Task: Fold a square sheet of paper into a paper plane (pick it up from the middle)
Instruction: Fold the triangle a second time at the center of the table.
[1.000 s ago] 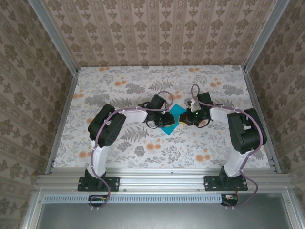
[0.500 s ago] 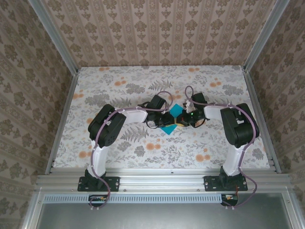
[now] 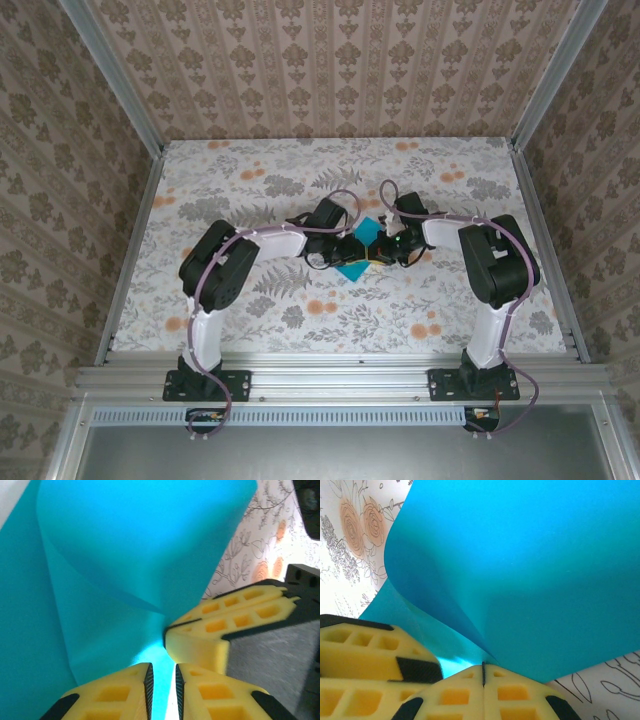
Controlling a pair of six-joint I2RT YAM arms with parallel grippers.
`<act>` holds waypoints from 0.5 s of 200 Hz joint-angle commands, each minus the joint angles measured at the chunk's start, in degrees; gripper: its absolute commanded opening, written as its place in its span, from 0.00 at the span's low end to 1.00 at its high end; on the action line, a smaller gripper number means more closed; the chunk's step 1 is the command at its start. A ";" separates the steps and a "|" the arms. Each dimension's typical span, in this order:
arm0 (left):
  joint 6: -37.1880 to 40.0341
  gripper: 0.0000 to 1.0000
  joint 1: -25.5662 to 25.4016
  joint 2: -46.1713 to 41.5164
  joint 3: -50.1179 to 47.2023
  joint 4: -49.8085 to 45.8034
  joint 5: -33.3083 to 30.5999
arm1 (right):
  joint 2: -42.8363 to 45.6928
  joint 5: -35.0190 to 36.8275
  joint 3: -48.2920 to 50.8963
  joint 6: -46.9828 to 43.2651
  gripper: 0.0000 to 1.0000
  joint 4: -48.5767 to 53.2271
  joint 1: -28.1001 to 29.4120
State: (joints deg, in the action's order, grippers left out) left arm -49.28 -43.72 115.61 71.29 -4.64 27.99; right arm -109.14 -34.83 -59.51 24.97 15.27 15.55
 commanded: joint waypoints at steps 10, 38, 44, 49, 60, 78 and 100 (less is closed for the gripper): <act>0.85 0.22 0.40 -4.58 -1.99 -0.96 0.55 | -2.74 4.76 -0.10 -1.89 0.07 3.63 0.62; 1.28 0.20 -0.26 -4.88 -3.31 -0.82 1.39 | -2.73 4.37 -0.04 -2.09 0.06 3.63 0.61; 1.28 0.19 -0.43 -4.83 -3.71 -0.51 1.70 | -2.60 4.19 0.05 -2.09 0.06 3.62 0.61; 1.36 0.19 -0.55 -4.72 -4.00 -0.29 1.95 | -2.61 4.16 0.07 -2.12 0.06 3.59 0.66; 1.53 0.19 -0.85 -4.44 -4.45 0.14 2.66 | -2.46 3.96 0.17 -2.09 0.06 3.61 0.62; 1.99 0.18 -1.26 -4.08 -5.33 0.48 3.45 | -2.39 3.89 0.14 -2.16 0.06 3.63 0.62; 2.24 0.18 -1.45 -3.82 -6.27 1.41 4.12 | -2.30 3.96 0.18 -2.29 0.06 3.81 0.68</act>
State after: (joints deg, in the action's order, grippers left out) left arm -48.99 -44.64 112.12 66.17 -4.27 30.11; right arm -109.14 -34.68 -59.59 23.92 15.44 15.59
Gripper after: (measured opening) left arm 0.184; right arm 0.062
